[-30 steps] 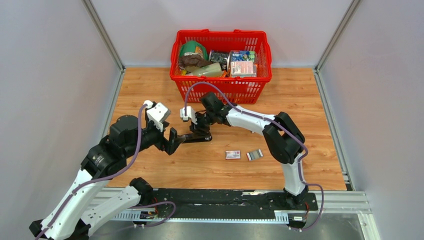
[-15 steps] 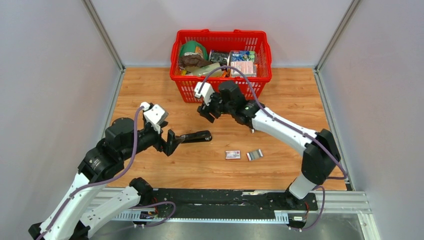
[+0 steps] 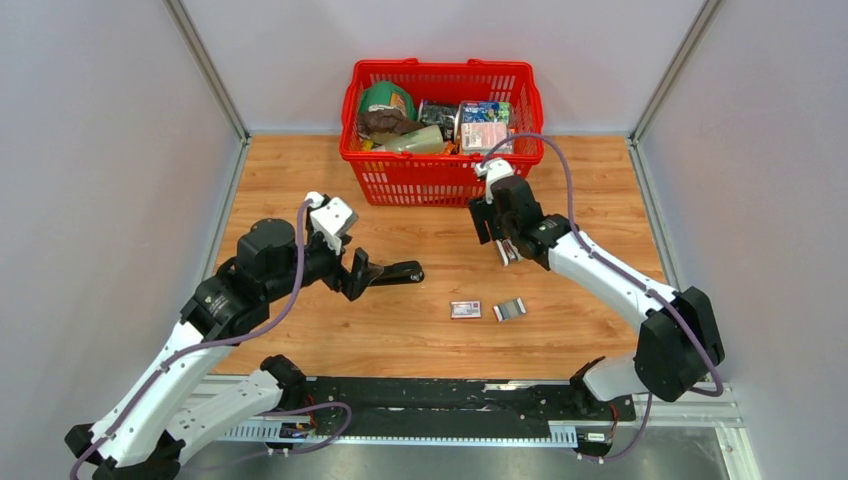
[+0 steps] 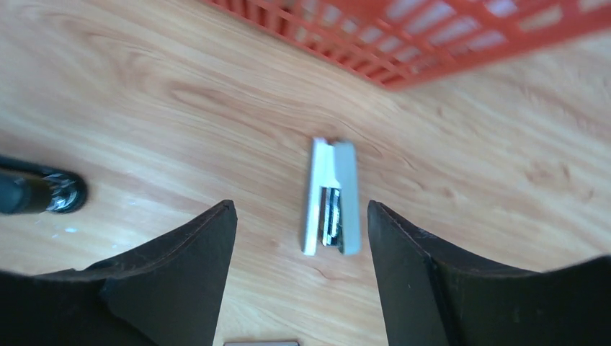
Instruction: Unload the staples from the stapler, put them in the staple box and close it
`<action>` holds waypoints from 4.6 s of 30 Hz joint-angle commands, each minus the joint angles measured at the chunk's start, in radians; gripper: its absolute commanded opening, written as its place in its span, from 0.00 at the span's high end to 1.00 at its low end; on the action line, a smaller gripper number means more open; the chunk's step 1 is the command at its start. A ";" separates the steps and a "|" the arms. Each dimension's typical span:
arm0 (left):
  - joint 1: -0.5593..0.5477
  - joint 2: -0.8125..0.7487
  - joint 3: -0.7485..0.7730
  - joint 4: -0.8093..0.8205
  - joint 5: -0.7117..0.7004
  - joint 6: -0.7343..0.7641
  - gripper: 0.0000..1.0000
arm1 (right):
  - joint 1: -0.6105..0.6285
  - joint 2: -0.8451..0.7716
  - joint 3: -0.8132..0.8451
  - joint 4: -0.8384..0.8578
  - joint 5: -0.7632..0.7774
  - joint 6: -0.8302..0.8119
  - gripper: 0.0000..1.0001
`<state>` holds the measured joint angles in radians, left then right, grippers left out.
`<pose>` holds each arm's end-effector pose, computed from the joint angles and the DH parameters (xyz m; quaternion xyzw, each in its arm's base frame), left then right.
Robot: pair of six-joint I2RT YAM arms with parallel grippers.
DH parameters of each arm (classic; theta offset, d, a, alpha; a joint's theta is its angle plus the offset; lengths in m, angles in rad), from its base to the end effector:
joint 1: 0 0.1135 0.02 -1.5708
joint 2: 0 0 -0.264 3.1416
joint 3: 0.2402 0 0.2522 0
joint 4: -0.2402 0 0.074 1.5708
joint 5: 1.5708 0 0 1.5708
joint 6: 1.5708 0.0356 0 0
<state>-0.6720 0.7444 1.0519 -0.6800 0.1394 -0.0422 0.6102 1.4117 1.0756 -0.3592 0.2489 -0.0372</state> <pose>0.1088 -0.0928 0.3839 0.2925 0.7711 -0.2505 0.5070 0.2612 0.1719 0.2805 -0.2360 0.8688 0.0110 0.4353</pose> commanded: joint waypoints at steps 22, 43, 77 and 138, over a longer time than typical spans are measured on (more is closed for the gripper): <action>-0.001 0.024 -0.061 0.080 0.035 0.036 0.05 | -0.090 0.288 0.010 -0.041 0.009 0.188 0.56; -0.001 0.029 -0.076 0.083 0.019 0.039 0.05 | -0.081 0.300 0.026 -0.073 0.033 0.188 1.00; -0.001 0.084 0.139 -0.099 0.454 -0.337 0.05 | 0.741 -0.456 0.038 -0.572 -0.125 -0.280 1.00; -0.070 0.217 -0.145 0.115 0.758 -0.567 0.61 | 0.889 -0.102 0.442 -0.701 -0.284 -0.928 0.98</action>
<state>-0.7387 0.9600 0.9154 -0.5777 0.8989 -0.6270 1.4918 1.3151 1.4647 -1.0885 -0.0521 -0.9440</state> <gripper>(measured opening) 0.478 0.041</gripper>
